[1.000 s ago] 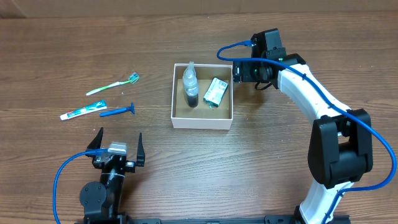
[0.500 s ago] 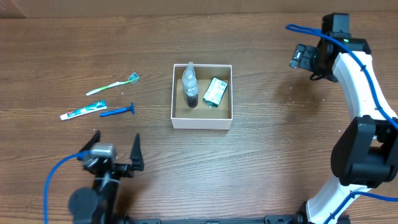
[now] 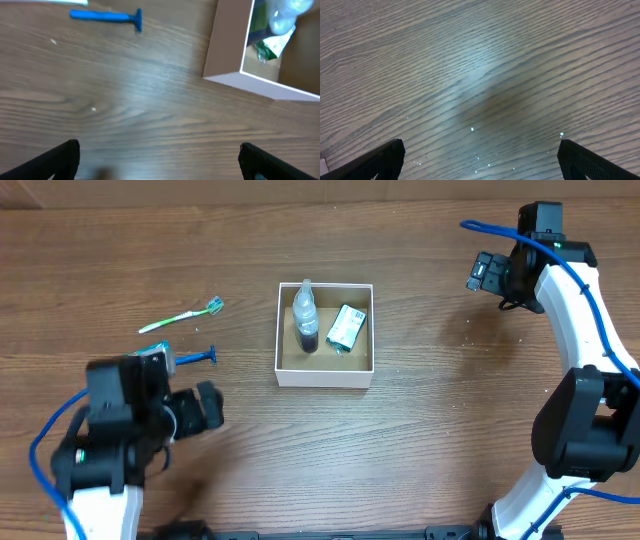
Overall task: Pack container
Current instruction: 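Move the left gripper to the Colgate toothpaste tube and grasp it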
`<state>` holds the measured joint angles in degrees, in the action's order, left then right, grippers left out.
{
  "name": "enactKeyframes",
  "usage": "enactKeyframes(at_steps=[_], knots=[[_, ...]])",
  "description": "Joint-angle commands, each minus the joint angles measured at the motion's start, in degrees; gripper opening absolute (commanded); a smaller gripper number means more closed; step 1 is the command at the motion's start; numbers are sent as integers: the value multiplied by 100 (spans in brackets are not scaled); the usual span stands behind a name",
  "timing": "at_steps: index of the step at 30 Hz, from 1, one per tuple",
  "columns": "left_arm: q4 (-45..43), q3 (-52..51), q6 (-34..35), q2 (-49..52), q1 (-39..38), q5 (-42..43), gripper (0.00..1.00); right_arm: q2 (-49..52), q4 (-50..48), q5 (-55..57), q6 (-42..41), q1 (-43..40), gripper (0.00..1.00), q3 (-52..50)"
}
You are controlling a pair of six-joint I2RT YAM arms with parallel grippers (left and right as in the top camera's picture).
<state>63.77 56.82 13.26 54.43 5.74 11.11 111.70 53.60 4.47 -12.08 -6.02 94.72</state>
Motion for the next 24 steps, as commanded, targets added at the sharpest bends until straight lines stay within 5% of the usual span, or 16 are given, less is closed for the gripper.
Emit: enactKeyframes(at_steps=[1, 4, 8, 13, 18, 24], knots=[[-586, 20, 372, 951, 24, 514, 98, -208, -35, 42, -57, 0, 100, 131], [-1436, 87, 1589, 1853, 85, -33, 88, -208, -33, 42, -57, 0, 100, 131], [-1864, 197, 3082, 2441, 549, -1147, 98, -208, -33, 42, -57, 0, 100, 131], [-2332, 197, 4170, 2778, 1370, -1744, 96, -208, -33, 42, -57, 0, 100, 131], [-3198, 197, 4205, 3884, 2050, -1759, 84, -208, -33, 42, -57, 0, 100, 131], [-4052, 308, 3908, 4511, 2048, -1746, 85, -208, -33, 42, -57, 0, 100, 131]])
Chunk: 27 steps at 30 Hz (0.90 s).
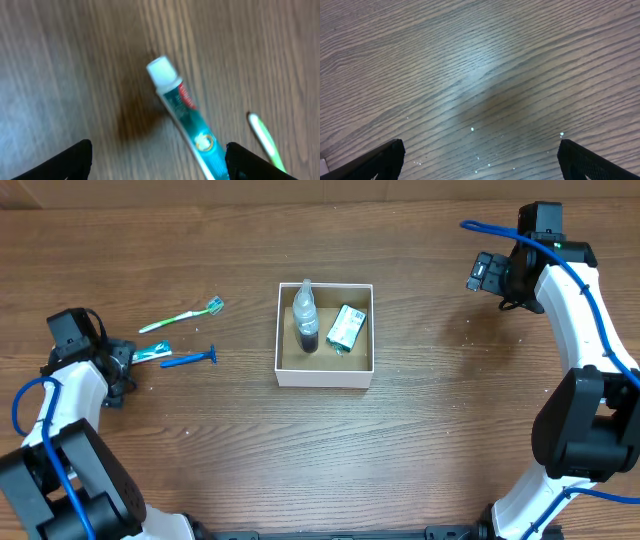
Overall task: Pack container
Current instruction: 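Move the left gripper to the Colgate toothpaste tube and grasp it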
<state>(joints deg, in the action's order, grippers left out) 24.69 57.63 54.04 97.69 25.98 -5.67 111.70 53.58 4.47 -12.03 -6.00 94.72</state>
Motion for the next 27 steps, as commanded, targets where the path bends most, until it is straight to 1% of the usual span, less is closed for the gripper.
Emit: enactKeyframes(at_steps=[1, 4, 7, 15, 19, 21, 25, 27], knots=[[-164, 358, -181, 313, 24, -70, 85, -208, -31, 42, -61, -2, 100, 131], [-151, 778, -354, 651, -7, 127, 86, -208, -31, 42, -61, -2, 100, 131], [-68, 1023, -393, 907, -109, 127, 85, -208, -31, 42, -61, -2, 100, 131], [446, 1021, -435, 1064, -463, 127, 72, -208, -31, 42, -61, -2, 100, 131], [555, 1005, -435, 1078, -463, 125, 69, -208, -31, 42, -61, -2, 100, 131], [697, 1001, -435, 1078, -463, 127, 63, -208, -31, 42, -61, -2, 100, 131], [767, 1001, -435, 1080, -461, 107, 59, -208, -31, 42, -61, -2, 100, 131], [767, 999, -435, 1082, -457, 61, 59, -208, -33, 42, -61, -2, 100, 131]])
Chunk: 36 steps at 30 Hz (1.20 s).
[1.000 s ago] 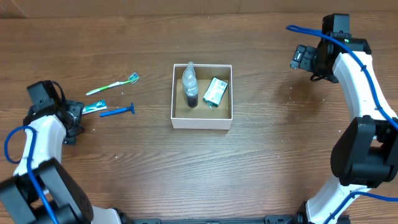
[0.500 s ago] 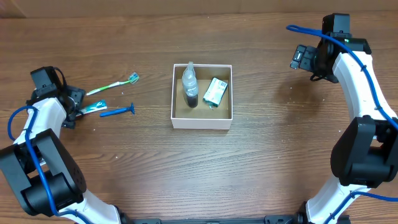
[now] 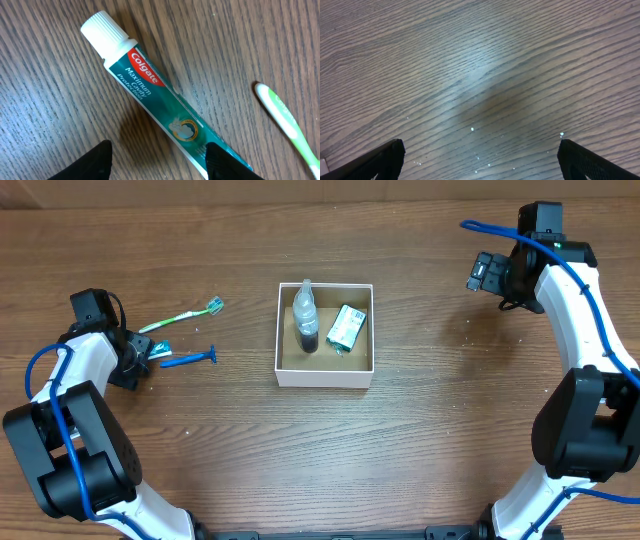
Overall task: Pack container
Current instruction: 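Move the left gripper to the Colgate toothpaste tube and grasp it, then carry the toothpaste tube into the white box and release it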
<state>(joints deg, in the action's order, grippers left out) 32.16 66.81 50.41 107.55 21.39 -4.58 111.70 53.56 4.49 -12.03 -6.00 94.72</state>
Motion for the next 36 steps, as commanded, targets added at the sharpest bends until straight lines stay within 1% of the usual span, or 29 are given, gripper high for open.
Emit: enactKeyframes(at_steps=[1, 7, 8, 10, 11, 12, 13, 14, 15, 16, 18, 19, 20, 22, 23, 24, 26, 28, 29, 31, 32, 34, 35, 36], knots=[[-2, 81, -72, 127, 24, -55, 60, -208, -31, 39, -61, -2, 100, 131], [-254, 81, -72, 798, 76, 92, 63, -208, -28, 39, -61, -2, 100, 131], [-267, 81, -72, 857, 79, 122, 60, -208, -31, 39, -61, -2, 100, 131], [-262, 83, -133, 870, 76, 125, 47, -208, -28, 39, -61, -2, 100, 131], [-260, 87, -210, 870, 79, 170, 35, -208, -28, 39, -61, -2, 100, 131], [-262, 87, -251, 870, 79, 184, 31, -208, -28, 39, -61, -2, 100, 131], [-260, 87, -387, 870, 76, 299, 24, -208, -28, 39, -61, -2, 100, 131], [-223, 87, -590, 870, 79, 509, 13, -208, -28, 39, -61, -2, 100, 131], [-120, 87, -680, 870, 76, 667, 10, -208, -28, 39, -61, -2, 100, 131], [42, 87, -708, 870, 76, 761, 11, -208, -28, 39, -61, -2, 100, 131], [179, 87, -1134, 868, 76, 927, 11, -208, -28, 39, -61, -2, 100, 131], [203, 109, -1482, 855, 79, 1169, 4, -208, -28, 39, -61, -2, 100, 131], [321, 223, -1733, 798, 79, 1429, 4, -208, -28, 39, -61, -2, 100, 131], [662, 595, -2026, 597, 76, 1816, 5, -208, -28, 39, -61, -2, 100, 131], [793, 756, -2184, 490, 76, 1934, 7, -208, -31, 39, -61, -2, 100, 131], [1150, 1169, -2575, 271, 66, 2107, 9, -208, -28, 39, -61, -2, 100, 131], [1836, 1921, -3086, -98, -2, 2109, 9, -208, -31, 39, -61, -2, 100, 131], [2291, 2538, -3421, -448, -140, 2166, 9, -208, -28, 39, -61, -2, 100, 131], [2430, 2830, -3825, -636, -273, 2439, 9, -208, -28, 39, -61, -2, 100, 131], [2500, 3287, -4559, -1086, -796, 3165, 11, -208, -31, 39, -61, -2, 100, 131], [2455, 3379, -4883, -1272, -1128, 3292, 11, -208, -28, 39, -61, -2, 100, 131], [2306, 3410, -5517, -1539, -1878, 3292, 10, -208, -28, 39, -61, -2, 100, 131], [2229, 3412, -6059, -1611, -2461, 3265, 10, -208, -28, 39, -61, -2, 100, 131], [2153, 3410, -6839, -1598, -3401, 3123, 8, -208, -28, 39, -61, -2, 100, 131]])
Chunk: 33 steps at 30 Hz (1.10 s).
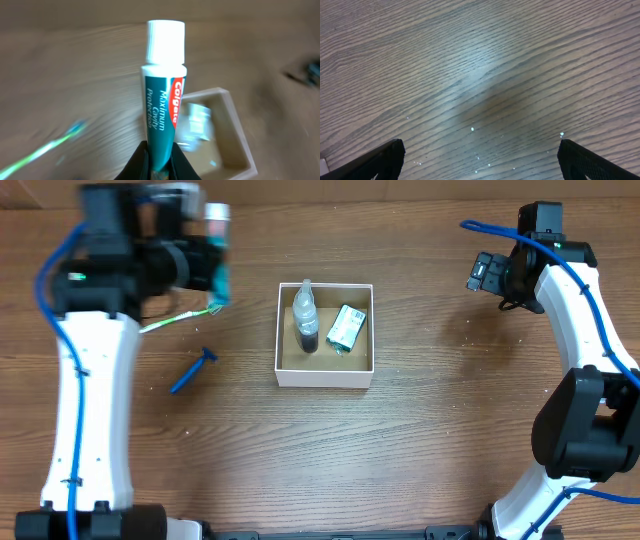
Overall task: Pack container
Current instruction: 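Carry the toothpaste tube into the white box and release it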
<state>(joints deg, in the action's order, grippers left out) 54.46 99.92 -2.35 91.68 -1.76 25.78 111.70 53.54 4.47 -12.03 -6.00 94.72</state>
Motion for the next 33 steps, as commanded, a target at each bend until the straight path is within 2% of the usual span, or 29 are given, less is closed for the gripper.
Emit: enactKeyframes(at_steps=[1, 3, 5, 8, 16, 19, 24, 26, 27, 28, 29, 33], knots=[[-92, 96, -1893, 9, -1482, -68, 8, -208, -26, 42, -61, -2, 100, 131], [-92, 96, -2721, 72, -2256, -487, 7, -208, -26, 42, -61, -2, 100, 131], [-31, 92, -3827, 219, -2981, -1233, 4, -208, -28, 42, -61, -2, 100, 131], [229, 26, -4664, 553, -3355, -2199, 4, -208, -26, 42, -61, -2, 100, 131], [1180, 20, -5040, 1805, -3224, -2286, 4, -208, -26, 42, -61, -2, 100, 131], [1287, -13, -5042, 2094, -3182, -1963, 4, -208, -28, 42, -61, -2, 100, 131], [1423, -17, -5038, 2507, -3158, -1950, 4, -208, -28, 42, -61, -2, 100, 131], [1456, -22, -5034, 2647, -3158, -1939, 20, -208, -26, 42, -61, -2, 100, 131], [1456, -22, -5034, 2662, -3158, -1932, 45, -208, -26, 42, -61, -2, 100, 131], [1451, -22, -5036, 2664, -3161, -1937, 56, -208, -26, 42, -61, -2, 100, 131], [1453, -22, -5036, 2662, -3161, -1967, 61, -208, -26, 42, -61, -2, 100, 131], [1484, 201, -4977, 2614, -3176, -1961, 61, -208, -28, 42, -61, -2, 100, 131]])
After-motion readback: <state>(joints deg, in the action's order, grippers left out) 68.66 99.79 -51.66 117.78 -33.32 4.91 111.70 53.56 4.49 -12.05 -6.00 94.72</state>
